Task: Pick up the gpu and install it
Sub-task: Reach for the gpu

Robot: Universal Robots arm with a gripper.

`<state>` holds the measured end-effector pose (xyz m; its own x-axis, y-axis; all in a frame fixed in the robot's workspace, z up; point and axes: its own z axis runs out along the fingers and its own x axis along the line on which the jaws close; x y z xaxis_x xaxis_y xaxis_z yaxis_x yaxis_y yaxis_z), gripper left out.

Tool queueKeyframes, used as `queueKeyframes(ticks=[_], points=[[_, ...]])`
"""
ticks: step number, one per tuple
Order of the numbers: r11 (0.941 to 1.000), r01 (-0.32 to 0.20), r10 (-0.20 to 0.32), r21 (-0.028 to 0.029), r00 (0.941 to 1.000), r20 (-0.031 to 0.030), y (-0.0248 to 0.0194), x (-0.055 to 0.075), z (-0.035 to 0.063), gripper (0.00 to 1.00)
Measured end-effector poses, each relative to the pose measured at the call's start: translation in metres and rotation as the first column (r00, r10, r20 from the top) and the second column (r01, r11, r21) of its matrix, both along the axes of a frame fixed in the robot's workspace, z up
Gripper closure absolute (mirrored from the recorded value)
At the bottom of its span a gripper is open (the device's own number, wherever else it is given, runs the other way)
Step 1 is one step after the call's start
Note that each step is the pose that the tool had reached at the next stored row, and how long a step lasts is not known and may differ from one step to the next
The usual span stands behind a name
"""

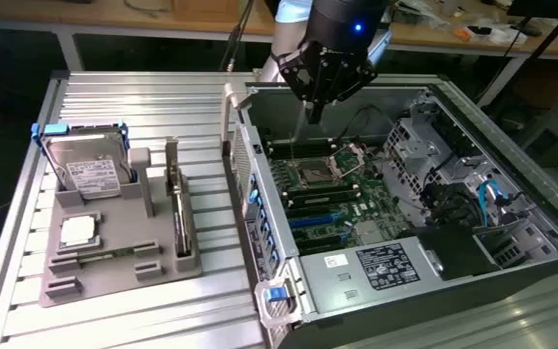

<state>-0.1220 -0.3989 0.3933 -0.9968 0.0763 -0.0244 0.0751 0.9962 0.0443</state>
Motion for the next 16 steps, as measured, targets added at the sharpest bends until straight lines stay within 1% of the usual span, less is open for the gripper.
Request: queueKeyframes(ticks=[11, 16], points=[[1.0000, 0.000, 0.000, 0.0001, 1.0000, -0.0001, 0.0000, -0.0008, -0.0001, 0.89], [1.0000, 0.000, 0.000, 0.0001, 1.0000, -0.0001, 0.0000, -0.0057, -0.0003, 0.89]])
